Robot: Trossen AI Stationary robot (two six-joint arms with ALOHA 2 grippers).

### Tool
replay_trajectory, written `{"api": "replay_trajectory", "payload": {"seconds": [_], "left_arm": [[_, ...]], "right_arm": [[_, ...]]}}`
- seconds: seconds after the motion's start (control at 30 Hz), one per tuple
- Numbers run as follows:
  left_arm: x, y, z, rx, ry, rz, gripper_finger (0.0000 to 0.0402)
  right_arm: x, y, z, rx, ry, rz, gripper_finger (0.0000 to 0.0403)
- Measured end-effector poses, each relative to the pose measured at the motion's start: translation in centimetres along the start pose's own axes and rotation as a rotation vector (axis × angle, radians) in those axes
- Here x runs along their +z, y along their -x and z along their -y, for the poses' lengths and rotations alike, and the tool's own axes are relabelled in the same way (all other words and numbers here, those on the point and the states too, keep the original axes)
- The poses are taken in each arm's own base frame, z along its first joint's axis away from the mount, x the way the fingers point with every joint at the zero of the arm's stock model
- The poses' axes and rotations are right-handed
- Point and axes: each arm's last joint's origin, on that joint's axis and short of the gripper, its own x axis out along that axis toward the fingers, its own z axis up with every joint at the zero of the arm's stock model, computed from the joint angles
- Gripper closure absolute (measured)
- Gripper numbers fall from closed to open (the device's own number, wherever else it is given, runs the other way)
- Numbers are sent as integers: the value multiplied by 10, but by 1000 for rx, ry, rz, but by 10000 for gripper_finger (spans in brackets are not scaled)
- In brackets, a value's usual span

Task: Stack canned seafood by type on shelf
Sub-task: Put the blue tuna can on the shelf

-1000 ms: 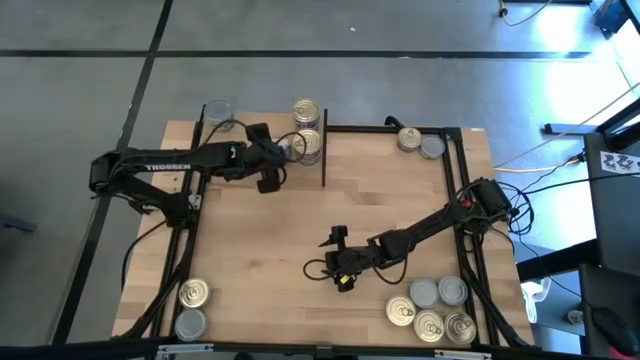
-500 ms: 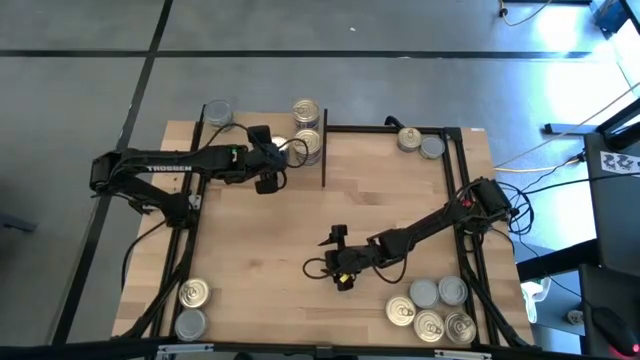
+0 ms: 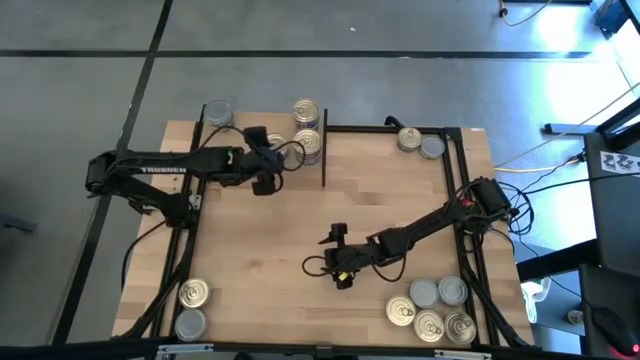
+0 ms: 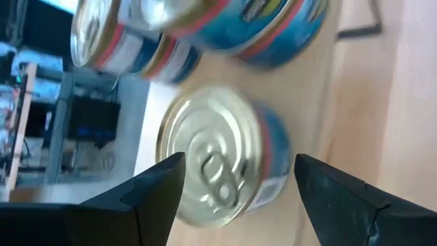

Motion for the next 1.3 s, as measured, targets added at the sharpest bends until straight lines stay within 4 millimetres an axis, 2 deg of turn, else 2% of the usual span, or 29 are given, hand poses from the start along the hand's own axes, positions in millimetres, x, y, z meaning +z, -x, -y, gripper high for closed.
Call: {"api": "replay_trajectory", "payload": {"seconds": [0.17, 0.43, 0.87, 1.1, 1.2, 1.3], "left_arm": [[-6, -10, -9, 7, 18, -54, 147], [-4, -29, -25, 56, 8, -46, 177], [-6, -65, -40, 111, 31, -90, 180], [-4, -63, -42, 132, 50, -64, 180], [-2, -49, -37, 134, 42, -54, 180], [0, -25, -31, 117, 72, 3, 180]], "right_arm": [[0, 0, 0, 0, 0, 1, 49], [0, 0, 0, 0, -2, 5, 49], [0, 0, 0, 1, 0, 0, 49], [0, 0, 0, 1, 0, 0, 49], [0, 0, 0, 1, 0, 0, 49], [0, 0, 0, 0, 5, 0, 49]]}}
